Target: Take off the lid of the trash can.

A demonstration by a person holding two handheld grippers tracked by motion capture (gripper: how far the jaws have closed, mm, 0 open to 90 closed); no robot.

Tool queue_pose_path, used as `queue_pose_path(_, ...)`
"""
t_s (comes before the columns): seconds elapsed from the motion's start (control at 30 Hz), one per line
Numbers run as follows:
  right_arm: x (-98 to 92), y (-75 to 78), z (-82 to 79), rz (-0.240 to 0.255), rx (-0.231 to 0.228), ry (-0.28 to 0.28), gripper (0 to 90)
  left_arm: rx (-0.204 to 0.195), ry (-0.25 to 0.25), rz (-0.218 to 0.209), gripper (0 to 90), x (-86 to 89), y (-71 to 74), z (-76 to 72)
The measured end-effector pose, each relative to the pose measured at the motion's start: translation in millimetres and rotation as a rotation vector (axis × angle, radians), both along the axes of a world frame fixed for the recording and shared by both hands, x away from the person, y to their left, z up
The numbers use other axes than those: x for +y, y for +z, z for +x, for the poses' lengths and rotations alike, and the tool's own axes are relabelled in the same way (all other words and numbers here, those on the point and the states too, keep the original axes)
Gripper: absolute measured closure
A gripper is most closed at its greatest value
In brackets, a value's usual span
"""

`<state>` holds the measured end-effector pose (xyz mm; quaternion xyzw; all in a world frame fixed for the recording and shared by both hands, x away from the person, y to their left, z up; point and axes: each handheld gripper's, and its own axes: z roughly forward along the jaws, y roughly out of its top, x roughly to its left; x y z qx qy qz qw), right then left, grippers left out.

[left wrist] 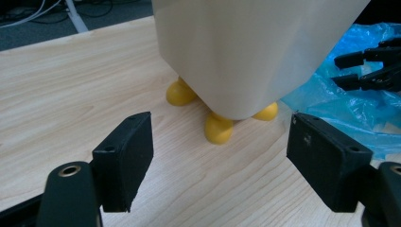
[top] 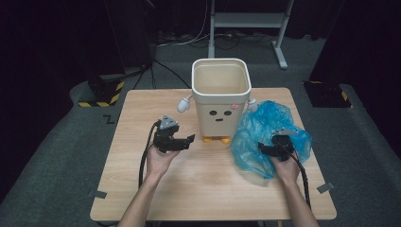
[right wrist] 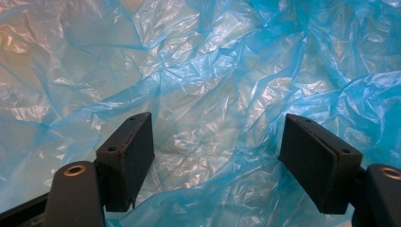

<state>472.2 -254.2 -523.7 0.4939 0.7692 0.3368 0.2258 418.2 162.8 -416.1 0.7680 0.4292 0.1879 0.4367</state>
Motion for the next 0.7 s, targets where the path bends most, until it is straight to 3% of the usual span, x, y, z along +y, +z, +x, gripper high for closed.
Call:
queue_pose_path(0.3, 0.0, -0.1, 0.1, 0.001, -0.001, -0.001, 26.5, 0.001, 0.001, -0.045, 22.6, 5.9, 11.6, -0.9)
queue_pose_path(0.43, 0.0, -0.1, 0.1, 0.001, -0.001, -0.001, 26.5, -0.014, 0.0, -0.041, 23.5, 8.1, 18.1, -1.4)
queue_pose_path(0.57, 0.1, -0.1, 0.1, 0.001, -0.001, -0.001, 26.5, -0.022, -0.008, 0.005, 21.6, 6.2, 23.0, -1.2)
queue_pose_path(0.7, 0.1, 0.0, 0.0, 0.0, 0.0, 0.0, 26.5, -0.022, -0.014, -0.004, 16.9, 4.8, 27.6, -0.6)
